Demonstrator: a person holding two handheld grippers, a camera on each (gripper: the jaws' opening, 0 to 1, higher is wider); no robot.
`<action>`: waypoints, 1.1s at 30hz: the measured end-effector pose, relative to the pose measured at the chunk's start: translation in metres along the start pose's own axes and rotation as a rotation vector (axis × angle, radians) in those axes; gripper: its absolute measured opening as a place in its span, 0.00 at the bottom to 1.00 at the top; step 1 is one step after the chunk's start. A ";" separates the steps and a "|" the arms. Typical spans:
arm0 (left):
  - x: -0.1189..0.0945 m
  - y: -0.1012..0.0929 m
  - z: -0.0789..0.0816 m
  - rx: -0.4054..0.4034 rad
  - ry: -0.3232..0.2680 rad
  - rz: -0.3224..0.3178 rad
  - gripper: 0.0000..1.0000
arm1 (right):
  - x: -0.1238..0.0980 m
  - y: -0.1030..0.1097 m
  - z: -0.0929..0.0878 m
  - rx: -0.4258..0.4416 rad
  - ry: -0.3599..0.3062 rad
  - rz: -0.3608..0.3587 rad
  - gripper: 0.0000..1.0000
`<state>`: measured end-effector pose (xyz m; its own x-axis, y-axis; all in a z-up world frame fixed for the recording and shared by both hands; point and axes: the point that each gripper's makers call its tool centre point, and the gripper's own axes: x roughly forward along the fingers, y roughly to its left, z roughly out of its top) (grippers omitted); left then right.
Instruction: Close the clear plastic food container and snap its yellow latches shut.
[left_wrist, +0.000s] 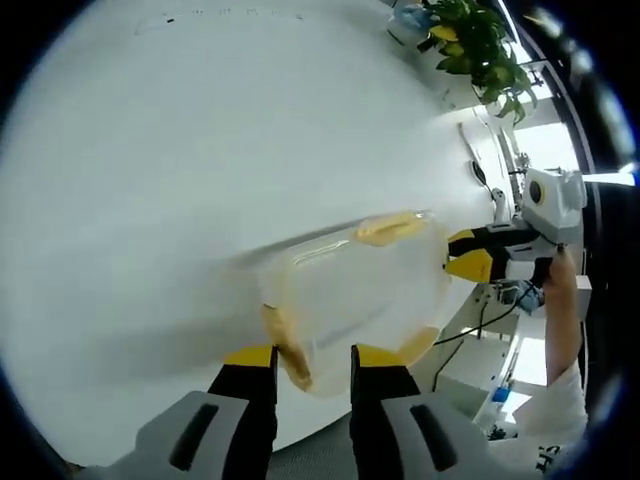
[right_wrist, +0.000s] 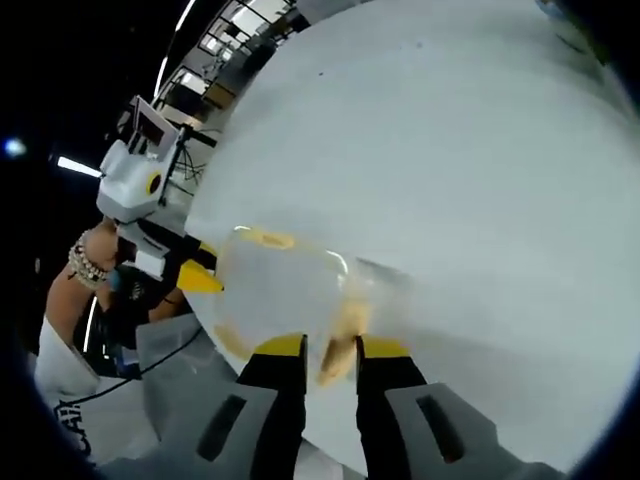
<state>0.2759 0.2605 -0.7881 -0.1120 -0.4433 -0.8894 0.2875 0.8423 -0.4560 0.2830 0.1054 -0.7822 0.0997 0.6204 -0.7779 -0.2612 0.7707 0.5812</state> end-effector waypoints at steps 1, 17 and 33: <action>0.000 0.000 0.000 0.001 0.002 -0.001 0.21 | 0.000 0.000 0.000 0.000 0.000 0.000 0.14; 0.000 -0.001 -0.001 -0.012 0.015 -0.015 0.19 | 0.002 0.004 -0.002 0.024 0.006 0.007 0.14; 0.000 0.000 -0.001 -0.026 0.019 0.002 0.19 | 0.004 0.002 0.002 0.059 0.004 0.048 0.12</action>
<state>0.2752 0.2605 -0.7875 -0.1294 -0.4359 -0.8906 0.2629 0.8510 -0.4547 0.2847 0.1096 -0.7838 0.0843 0.6566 -0.7495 -0.2087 0.7471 0.6311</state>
